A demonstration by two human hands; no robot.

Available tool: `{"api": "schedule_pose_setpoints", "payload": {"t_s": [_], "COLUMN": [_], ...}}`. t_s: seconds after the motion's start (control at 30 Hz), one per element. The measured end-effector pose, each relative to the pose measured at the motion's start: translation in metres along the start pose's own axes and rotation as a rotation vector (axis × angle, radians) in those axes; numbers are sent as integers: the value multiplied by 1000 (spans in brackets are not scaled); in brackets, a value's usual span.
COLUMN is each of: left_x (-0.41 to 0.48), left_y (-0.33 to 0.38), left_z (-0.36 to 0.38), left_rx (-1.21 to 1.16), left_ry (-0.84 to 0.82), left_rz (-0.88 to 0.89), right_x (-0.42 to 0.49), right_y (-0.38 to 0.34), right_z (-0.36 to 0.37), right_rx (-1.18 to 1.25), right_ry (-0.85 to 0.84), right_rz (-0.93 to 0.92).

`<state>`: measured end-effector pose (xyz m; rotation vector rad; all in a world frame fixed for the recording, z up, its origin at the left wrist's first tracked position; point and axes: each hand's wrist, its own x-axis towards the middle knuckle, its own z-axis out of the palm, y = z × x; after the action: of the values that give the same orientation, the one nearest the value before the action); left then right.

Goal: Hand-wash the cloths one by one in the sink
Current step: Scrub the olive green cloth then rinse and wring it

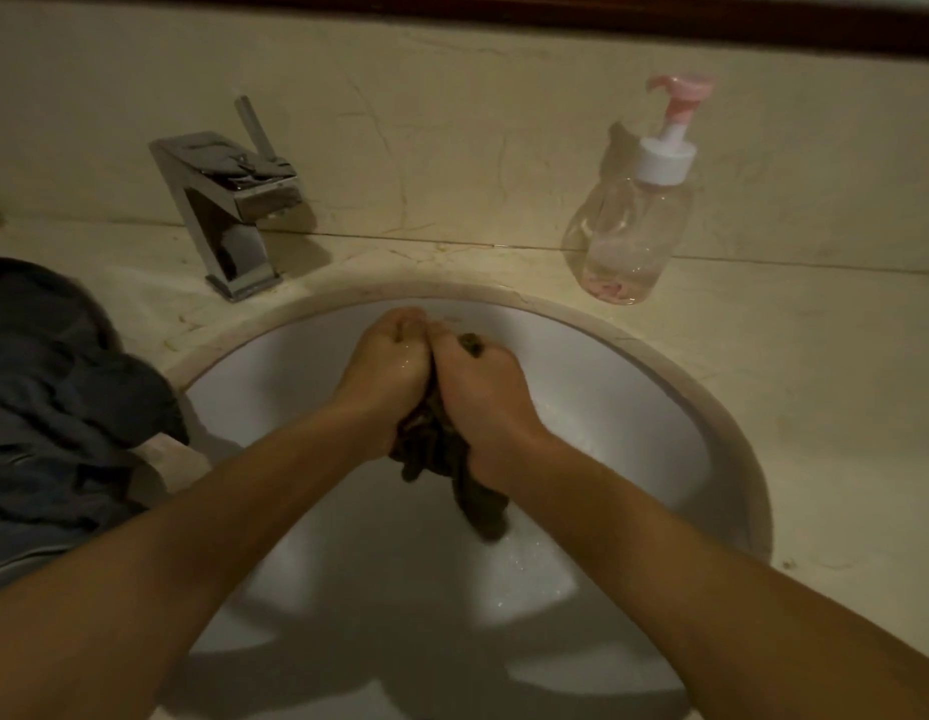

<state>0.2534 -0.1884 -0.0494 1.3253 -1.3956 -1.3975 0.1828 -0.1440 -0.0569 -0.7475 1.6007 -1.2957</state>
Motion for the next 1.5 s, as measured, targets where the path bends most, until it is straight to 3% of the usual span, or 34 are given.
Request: {"api": "schedule_pose_setpoints", "payload": {"t_s": [0.23,0.43,0.53,0.63,0.7,0.73,0.8,0.87,0.97,1.03,1.13,1.23,1.4,1.5], "left_x": [-14,10,18,25,28,29,28,28,27,29,30,31,30,20], "left_y": [-1,-10,-9,-19,-28,-29,-27,-31,-50,-56,-54,-49,-29,-19], "left_z": [15,-5,-5,-19,-30,-32,-34,-29,-24,-25,-28,-27,-16,-5], "left_rx": [197,174,323,897,1270,1362,1346,1343,1542,1641,1589,1478,831,495], "left_ry": [-104,-98,-144,-221,-228,-218,-288,-499,-796,-820,-691,-583,-365,-337], "left_rz": [155,60,-10,59,156,210,253,222,84,17,27,96,82,34], "right_x": [13,9,24,41,45,48,51,49,56,58,58,54,69,61], "right_y": [-4,2,-3,9,11,13,17,29,45,47,49,45,29,19], "right_z": [-19,-3,-23,-43,-51,-53,-53,-51,-56,-56,-44,-35,-46,-39], "right_rx": [87,33,-270,-976,-1287,-1350,-1366,-1453,-1573,-1547,-1476,-1084,-553,-272], "right_ry": [57,-58,-47,-17,-12,-91,-424,-686,-585,-555,-531,-393,-58,4], "right_rz": [72,61,17,-58,-150,-212,-246,-127,-67,-62,-194,-189,-56,-15]}}
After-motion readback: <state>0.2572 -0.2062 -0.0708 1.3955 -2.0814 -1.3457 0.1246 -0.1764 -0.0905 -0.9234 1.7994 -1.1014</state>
